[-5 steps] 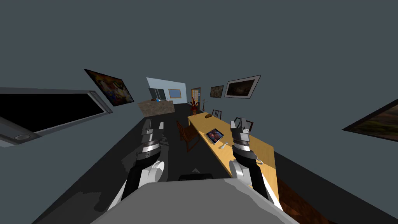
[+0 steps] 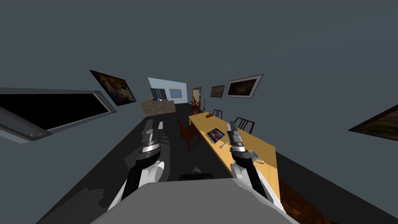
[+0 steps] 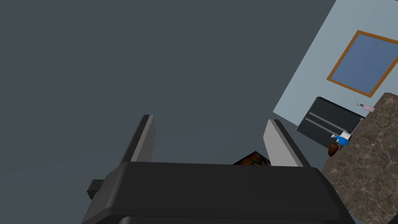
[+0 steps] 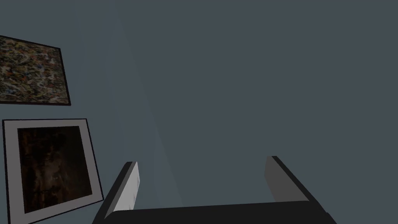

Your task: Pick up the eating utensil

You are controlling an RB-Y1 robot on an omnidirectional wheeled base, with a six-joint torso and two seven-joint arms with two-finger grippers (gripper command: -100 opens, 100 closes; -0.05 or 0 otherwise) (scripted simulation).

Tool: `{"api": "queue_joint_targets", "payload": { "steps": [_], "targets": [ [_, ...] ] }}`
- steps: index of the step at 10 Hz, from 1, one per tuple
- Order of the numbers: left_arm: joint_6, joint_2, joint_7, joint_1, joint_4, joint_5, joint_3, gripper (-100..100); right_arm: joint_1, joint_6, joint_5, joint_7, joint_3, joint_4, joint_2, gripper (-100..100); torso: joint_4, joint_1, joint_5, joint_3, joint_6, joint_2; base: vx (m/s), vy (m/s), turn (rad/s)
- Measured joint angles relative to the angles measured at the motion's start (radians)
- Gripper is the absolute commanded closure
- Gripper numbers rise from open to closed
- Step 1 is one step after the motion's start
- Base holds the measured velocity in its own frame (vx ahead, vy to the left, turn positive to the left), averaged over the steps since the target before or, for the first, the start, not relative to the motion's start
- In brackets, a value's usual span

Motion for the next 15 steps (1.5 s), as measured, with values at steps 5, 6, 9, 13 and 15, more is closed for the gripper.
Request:
{"api": "queue_joint_targets", "payload": {
  "steps": [5,6,9,13,15],
  "targets": [
    [0.000,0.000,0.000,0.000,0.000,0.000,0.000,0,0.004,-0.025,0.067,0.130,0.022,0.140,-0.141,-100,0.000,0.000,0.000,0.000,0.000,-0.001,-0.032,0.038,0.055],
    [0.000,0.000,0.000,0.000,0.000,0.000,0.000,0,0.004,-0.038,0.085,0.162,0.037,0.175,-0.156,-100,0.000,-0.001,0.000,-0.001,0.000,-0.001,-0.025,0.031,0.081],
    [0.000,0.000,0.000,0.000,0.000,0.000,0.000,0,0.011,-0.060,0.124,0.239,0.052,0.257,-0.229,-100,0.000,-0.001,0.000,-0.001,0.000,-0.001,-0.023,0.026,0.074],
    [0.000,0.000,0.000,0.000,0.000,0.000,0.000,0,0.004,-0.071,0.175,0.339,0.076,0.363,-0.319,-100,0.000,-0.002,0.000,-0.001,0.000,-0.002,-0.012,0.017,0.070],
    [0.000,0.000,0.000,0.000,0.000,0.000,0.000,0,0.008,-0.087,0.198,0.384,0.087,0.417,-0.355,-100,0.000,-0.002,0.000,-0.001,0.000,-0.002,-0.006,0.008,0.072]
  ]
}}
